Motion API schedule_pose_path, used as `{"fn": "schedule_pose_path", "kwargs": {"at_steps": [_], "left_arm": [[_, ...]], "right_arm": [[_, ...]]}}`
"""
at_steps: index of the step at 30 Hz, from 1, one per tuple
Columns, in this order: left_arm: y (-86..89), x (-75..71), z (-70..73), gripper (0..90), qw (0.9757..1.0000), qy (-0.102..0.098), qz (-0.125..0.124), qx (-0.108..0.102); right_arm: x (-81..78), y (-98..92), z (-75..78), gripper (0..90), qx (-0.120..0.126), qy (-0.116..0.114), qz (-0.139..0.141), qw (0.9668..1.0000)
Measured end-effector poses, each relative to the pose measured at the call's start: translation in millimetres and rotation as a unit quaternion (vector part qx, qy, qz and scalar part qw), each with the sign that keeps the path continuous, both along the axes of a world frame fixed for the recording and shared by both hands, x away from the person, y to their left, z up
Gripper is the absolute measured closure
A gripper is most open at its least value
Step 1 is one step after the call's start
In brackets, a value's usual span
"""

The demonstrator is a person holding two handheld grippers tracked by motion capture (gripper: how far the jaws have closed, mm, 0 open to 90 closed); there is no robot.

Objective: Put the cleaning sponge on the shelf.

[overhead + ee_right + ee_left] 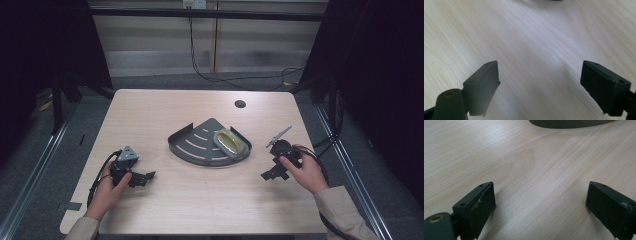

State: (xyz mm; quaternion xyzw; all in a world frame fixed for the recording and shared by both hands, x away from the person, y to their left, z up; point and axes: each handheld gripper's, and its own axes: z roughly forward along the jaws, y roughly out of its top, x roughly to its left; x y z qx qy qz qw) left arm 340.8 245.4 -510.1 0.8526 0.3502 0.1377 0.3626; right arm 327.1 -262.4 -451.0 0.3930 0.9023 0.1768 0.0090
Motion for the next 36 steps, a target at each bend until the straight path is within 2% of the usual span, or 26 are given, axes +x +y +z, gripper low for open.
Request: {"fn": "schedule_pose_path", "kwargs": {"at_steps": [5, 16, 22, 30, 36], "left_arm": [[0.1, 0.2, -0.2, 8.3, 1.0000, 0.000, -0.001, -0.001], [0.0, 0.0, 0.0, 8.3, 1.0000, 0.000, 0.000, 0.000], [0.0, 0.1, -0.2, 8.3, 1.0000, -0.001, 0.000, -0.001], [0.0, 0.0, -0.2, 8.2, 1.0000, -0.001, 0.000, -0.001], [0.0, -0.1, -0.3, 8.2, 1.0000, -0.001, 0.000, -0.002]], "right_arm": [[-8.2, -7.0, -10.7, 15.0, 0.010, -0.007, 0.005, 0.9999], [-19.3, -14.6, -25.1, 15.0, 0.026, -0.018, 0.000, 0.9995], [-22.9, -19.4, -31.5, 14.7, 0.035, -0.032, 0.003, 0.9989], [-29.1, -24.6, -36.0, 13.9, 0.049, -0.064, 0.013, 0.9967], [-35.6, -29.2, -41.6, 12.9, 0.068, -0.100, 0.022, 0.9925]]}}
